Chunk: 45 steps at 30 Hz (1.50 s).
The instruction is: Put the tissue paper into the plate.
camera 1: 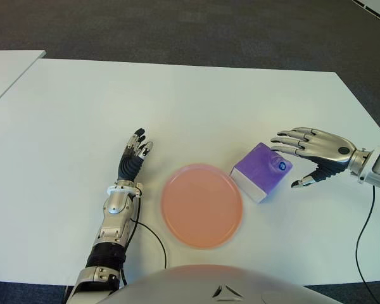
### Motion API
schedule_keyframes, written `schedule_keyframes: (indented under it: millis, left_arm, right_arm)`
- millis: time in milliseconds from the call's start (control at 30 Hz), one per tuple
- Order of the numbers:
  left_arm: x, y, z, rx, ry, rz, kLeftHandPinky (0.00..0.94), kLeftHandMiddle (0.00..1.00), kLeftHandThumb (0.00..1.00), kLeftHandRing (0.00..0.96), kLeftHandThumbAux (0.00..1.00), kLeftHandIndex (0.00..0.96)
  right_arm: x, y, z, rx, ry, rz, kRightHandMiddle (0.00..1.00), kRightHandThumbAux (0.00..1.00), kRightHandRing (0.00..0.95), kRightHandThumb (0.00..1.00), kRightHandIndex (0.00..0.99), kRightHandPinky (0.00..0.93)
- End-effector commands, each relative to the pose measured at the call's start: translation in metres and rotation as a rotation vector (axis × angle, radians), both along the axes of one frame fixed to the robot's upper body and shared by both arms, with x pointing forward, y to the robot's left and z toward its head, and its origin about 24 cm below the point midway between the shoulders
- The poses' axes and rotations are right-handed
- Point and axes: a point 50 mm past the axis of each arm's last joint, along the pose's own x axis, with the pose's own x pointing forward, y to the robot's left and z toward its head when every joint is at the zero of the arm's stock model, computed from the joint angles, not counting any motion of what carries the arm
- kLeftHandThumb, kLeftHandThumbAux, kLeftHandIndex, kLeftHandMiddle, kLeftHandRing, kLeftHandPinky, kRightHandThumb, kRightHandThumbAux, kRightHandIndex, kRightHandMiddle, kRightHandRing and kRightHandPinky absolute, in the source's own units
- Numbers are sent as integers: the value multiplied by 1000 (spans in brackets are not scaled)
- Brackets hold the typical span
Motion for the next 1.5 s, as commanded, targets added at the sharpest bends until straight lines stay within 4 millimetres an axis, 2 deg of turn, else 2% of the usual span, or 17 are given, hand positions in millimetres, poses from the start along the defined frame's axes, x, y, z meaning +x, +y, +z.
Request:
schedule_keyframes:
  millis: [33, 667, 933, 1367, 1500]
  left_arm:
    - [-13, 2, -21, -10, 118, -2, 0, 0, 0, 0, 453, 0]
    - [-10, 2, -22, 2, 116, -6, 0, 0, 0, 0, 451, 0]
    - [-10, 2, -22, 4, 109, 9, 0, 0, 0, 0, 456, 0]
    - [-10, 2, -23, -8, 106, 21, 0, 0, 0, 0, 464, 0]
    - [-10, 2, -23, -9, 108, 22, 0, 0, 0, 0, 460, 0]
  right_arm:
    - [-4, -5, -5, 24, 7, -31, 0, 171, 0, 447, 0, 0]
    - [-2, -2, -8, 63, 3, -68, 0, 166, 0, 425, 0, 0]
    - [5, 5, -1, 96, -31, -40, 0, 177, 0, 429, 0, 0]
    - [5, 10, -7, 122, -13, -29, 0, 210, 0, 426, 0, 0]
    - [4, 20, -6, 136, -12, 7, 0, 229, 0, 405, 0, 0]
